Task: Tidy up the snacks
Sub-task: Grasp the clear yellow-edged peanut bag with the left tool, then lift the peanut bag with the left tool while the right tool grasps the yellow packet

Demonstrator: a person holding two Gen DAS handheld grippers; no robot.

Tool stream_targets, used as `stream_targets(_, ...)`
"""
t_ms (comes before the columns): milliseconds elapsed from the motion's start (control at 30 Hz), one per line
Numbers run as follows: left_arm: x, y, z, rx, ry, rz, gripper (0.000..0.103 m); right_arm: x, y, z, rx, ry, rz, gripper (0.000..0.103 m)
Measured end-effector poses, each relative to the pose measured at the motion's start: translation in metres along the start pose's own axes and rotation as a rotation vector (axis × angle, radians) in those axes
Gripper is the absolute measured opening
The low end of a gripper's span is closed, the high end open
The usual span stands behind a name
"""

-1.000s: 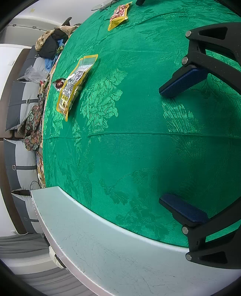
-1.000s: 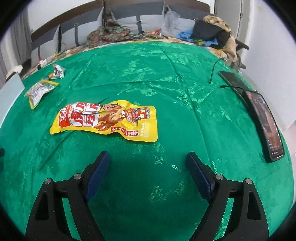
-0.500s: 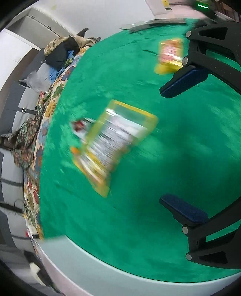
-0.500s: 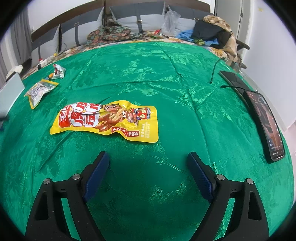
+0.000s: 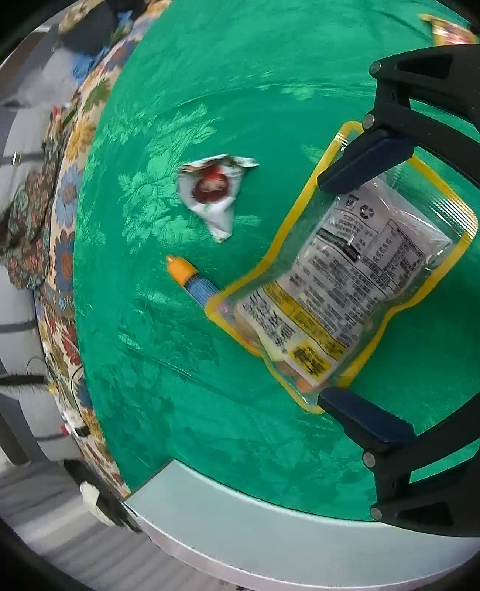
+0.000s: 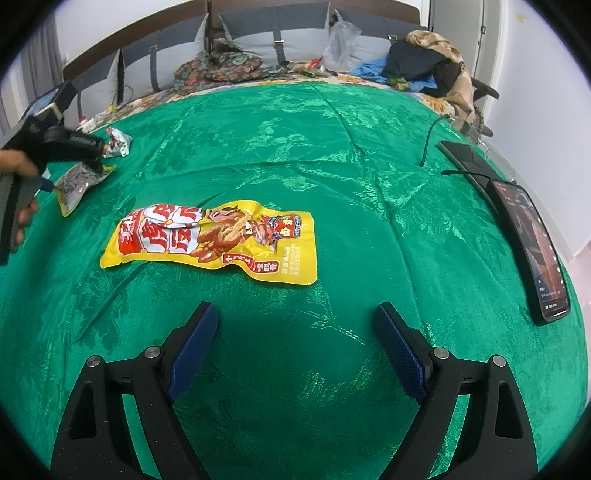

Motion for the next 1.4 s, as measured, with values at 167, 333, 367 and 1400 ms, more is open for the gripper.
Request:
stream_targets(167,-0.001,-0.019,-0.043,-0.022,-0.134,-0.116,0.103,0.0,0.0,0.0,0.001,0.0,0.0,0.09)
stream_targets(333,-0.007,-0.026,-0.062,-0.018,-0.197,-0.133,0.103,0.0,0.0,0.0,0.001,0.001,0.0,0.09)
stream_targets(367,-0.007,-0.026,-0.059,0.004,-0.188,-0.127,0.103,0.0,0.0,0.0,0.001,0.001,0.001,0.09)
stream_targets(1400,-0.032,-0.077,-0.067,0.324,-0.321,-0.025,0.058,0.0,-0.001,0.001,0.002,0.003,0.001,0.09)
Point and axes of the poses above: each gripper's, at about its wrist camera, not at the fingertips, and x roughly the way its jaws point, z to its right, y to its top, the point moved 1 cm from there along x, roughly the way its jaws point, and after that the axes turned 15 degrees about -x, right-handed, at the moved point
